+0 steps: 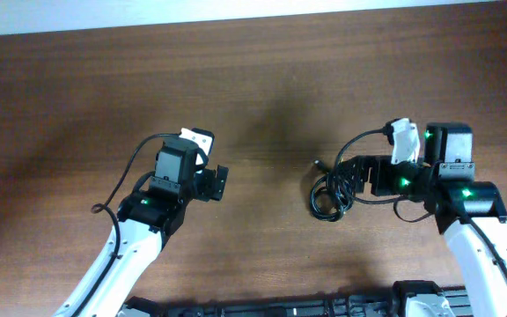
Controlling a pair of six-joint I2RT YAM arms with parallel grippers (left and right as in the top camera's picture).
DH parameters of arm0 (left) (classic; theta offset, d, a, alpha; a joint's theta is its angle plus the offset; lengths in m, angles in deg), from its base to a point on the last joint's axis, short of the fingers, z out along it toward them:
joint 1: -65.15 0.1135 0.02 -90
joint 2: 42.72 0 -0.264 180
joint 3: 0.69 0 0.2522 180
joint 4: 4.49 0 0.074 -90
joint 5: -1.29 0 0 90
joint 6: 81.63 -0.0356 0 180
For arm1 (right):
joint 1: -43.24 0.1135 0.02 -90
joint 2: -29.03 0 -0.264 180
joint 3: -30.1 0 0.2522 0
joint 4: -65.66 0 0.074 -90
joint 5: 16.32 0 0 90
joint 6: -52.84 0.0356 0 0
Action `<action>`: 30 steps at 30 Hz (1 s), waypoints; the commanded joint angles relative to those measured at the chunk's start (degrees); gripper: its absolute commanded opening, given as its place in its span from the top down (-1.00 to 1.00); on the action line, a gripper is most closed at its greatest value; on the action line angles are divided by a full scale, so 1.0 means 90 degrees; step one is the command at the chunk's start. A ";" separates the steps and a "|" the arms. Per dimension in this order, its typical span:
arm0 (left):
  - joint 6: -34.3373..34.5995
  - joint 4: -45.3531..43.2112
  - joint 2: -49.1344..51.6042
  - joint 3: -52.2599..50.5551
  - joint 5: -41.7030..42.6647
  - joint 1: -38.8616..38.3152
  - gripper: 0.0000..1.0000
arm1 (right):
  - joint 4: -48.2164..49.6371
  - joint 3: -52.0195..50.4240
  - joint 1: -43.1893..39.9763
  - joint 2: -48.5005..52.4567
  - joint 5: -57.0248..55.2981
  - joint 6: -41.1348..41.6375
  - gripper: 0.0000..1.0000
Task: Untangle cables
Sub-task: 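Move the right gripper down onto the black cable bundle and grasp it, then lift the cable bundle with the right gripper toward the left gripper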
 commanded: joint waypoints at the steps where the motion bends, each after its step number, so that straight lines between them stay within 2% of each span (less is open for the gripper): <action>1: 0.0066 -0.0032 -0.0002 0.0112 0.0073 -0.0024 -0.98 | -0.0155 0.0056 0.0318 0.0481 0.0457 -0.0126 -0.97; 4: 0.0066 -0.0036 -0.0002 0.0112 0.0075 -0.0024 -0.98 | 0.0090 0.0056 0.0828 0.1469 0.0352 -0.0124 -1.00; 5: 0.0066 -0.0051 -0.0002 0.0112 0.0073 -0.0024 -0.98 | 0.0194 0.0056 0.0862 0.1838 0.0355 -0.0097 -0.80; 7: 0.0066 -0.0049 -0.0002 0.0112 0.0073 -0.0024 -0.98 | 0.0204 0.0056 0.0862 0.2251 0.0355 -0.0100 -0.12; 8: 0.0066 -0.0051 -0.0002 0.0112 0.0073 -0.0024 -0.98 | 0.0204 0.0056 0.0862 0.2339 0.0352 -0.0102 0.44; 9: 0.0068 -0.0053 -0.0002 0.0112 0.0073 -0.0024 -0.98 | 0.0228 0.0058 0.0862 0.2346 0.0355 -0.0100 0.88; 10: 0.0066 -0.0051 -0.0002 0.0112 0.0075 -0.0024 -0.98 | 0.0226 0.0058 0.0862 0.2346 0.0393 -0.0073 0.92; 12: 0.0066 -0.0075 -0.0002 0.0112 0.0386 -0.0024 -0.98 | 0.0204 0.0204 0.0862 0.2317 0.1447 -0.0080 0.92; 14: 0.0090 -0.0236 -0.0002 0.0112 0.0624 -0.0024 -0.98 | -0.0053 0.0821 0.0862 0.2178 0.1962 -0.0410 0.92; 16: 0.0092 -0.0546 -0.0002 0.0112 0.1365 -0.0024 -0.98 | -0.0153 0.1384 0.0862 0.1987 0.2506 -0.0729 0.93; 17: 0.0248 -0.0855 -0.0002 0.0112 0.2266 -0.0024 -0.98 | -0.0153 0.1574 0.0862 0.1911 0.2509 -0.0729 0.92; 18: 0.0481 -0.1149 -0.0002 0.0112 0.2997 -0.0024 -0.98 | -0.0148 0.1688 0.0862 0.1851 0.2506 -0.0731 0.92; 19: 0.1115 -0.1724 -0.0002 0.0112 0.3784 -0.0024 -0.98 | -0.0134 0.1843 0.0862 0.1766 0.2506 -0.0753 0.93; 22: 0.3424 -0.1817 -0.0002 0.0112 0.3973 -0.0024 -0.98 | 0.0019 0.2402 0.0862 0.1649 0.2810 -0.0753 0.92; 23: 0.3784 -0.1819 -0.0002 0.0112 0.4274 -0.0024 -0.98 | 0.0277 0.2470 0.0862 0.1625 0.3113 -0.0750 0.92; 26: 0.4002 -0.1841 -0.0002 0.0112 0.5445 -0.0024 -0.98 | 0.1523 0.2477 0.0862 0.1600 0.4384 -0.0670 0.92; 29: 0.4592 -0.2035 -0.0002 0.0112 0.5549 -0.0027 -0.98 | 0.2596 0.2477 0.0862 0.1600 0.4677 0.0223 0.92; 30: 0.4881 -0.2169 -0.0002 0.0112 0.5547 -0.0027 -0.98 | 0.2749 0.2477 0.0865 0.1600 0.4896 0.0245 0.92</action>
